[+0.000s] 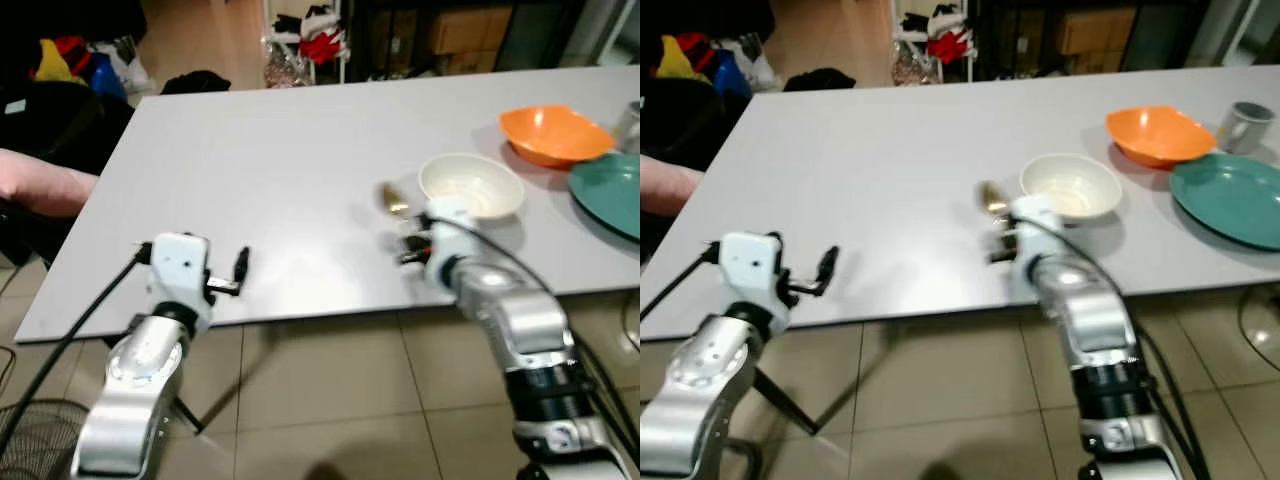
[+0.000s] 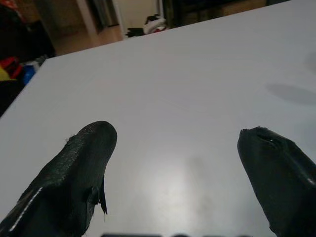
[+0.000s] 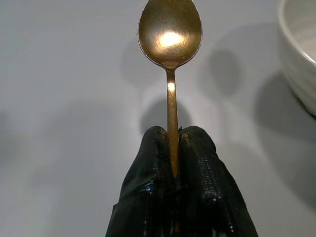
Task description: Setting the table
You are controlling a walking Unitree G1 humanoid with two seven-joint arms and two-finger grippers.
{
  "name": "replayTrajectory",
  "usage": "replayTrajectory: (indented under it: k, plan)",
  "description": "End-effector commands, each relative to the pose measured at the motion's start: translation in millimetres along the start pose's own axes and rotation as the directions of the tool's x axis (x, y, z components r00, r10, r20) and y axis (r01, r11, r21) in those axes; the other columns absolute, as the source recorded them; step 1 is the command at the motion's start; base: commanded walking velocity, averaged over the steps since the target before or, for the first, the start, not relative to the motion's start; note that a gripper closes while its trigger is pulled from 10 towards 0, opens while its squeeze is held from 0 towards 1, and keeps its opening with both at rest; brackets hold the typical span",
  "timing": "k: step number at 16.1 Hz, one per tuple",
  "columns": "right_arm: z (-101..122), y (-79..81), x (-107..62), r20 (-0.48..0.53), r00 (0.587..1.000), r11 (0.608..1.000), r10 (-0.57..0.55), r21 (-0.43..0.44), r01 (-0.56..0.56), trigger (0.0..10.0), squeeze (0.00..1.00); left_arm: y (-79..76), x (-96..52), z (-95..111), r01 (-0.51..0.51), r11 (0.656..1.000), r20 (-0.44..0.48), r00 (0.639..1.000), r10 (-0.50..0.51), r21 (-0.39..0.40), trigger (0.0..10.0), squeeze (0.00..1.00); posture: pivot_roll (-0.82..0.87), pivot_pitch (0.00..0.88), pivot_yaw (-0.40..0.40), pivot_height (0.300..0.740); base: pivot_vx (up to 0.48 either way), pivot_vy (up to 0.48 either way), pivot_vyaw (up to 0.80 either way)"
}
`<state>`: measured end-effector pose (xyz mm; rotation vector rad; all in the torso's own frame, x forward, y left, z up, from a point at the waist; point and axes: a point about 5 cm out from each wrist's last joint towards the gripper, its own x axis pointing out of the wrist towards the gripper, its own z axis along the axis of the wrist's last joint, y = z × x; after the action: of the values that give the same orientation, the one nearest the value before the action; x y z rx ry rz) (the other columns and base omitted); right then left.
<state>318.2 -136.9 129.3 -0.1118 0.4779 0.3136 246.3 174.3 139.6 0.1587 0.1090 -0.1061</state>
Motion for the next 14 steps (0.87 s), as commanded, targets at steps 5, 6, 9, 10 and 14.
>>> replayTrajectory:
  k: [5,6,9,10,14]
  plan:
    - [3.8,-8.7,-6.2,0.016,0.999,0.997,0.044,-0.057,-0.043,10.0,0.0,-5.8,-5.0,2.0,0.016,1.0,0.009,1.0,-0.016,-0.016,10.0,0.0,-0.07,0.0,0.048,0.74,0.178,0.0,0.0]
    - [3.9,-9.0,-6.1,0.015,0.999,0.997,0.046,-0.058,-0.045,10.0,0.0,-6.9,-5.5,1.2,0.02,1.0,0.002,1.0,-0.02,-0.014,10.0,0.0,-0.07,0.0,0.047,0.74,0.0,0.0,0.0]
    - [1.6,-14.3,-4.0,-0.011,1.0,0.998,0.008,-0.067,-0.009,10.0,0.0,-11.6,-5.9,1.7,0.059,0.998,0.003,0.998,-0.059,-0.014,10.0,0.0,-0.07,0.0,0.049,0.74,0.0,0.0,0.0]
    - [-1.1,-17.6,-2.7,-0.027,0.999,0.998,-0.023,-0.067,0.021,10.0,0.0,-15.6,-6.1,3.2,0.101,0.995,0.007,0.995,-0.101,-0.01,10.0,0.0,-0.07,0.0,0.049,0.74,0.0,0.0,0.0]
    - [-5.6,-24.2,5.3,-0.046,0.997,0.997,-0.068,-0.028,0.067,10.0,0.0,-28.1,-7.7,6.9,0.233,0.972,0.015,0.972,-0.233,-0.008,10.0,0.0,-0.07,0.0,0.062,0.74,0.0,0.0,0.0]
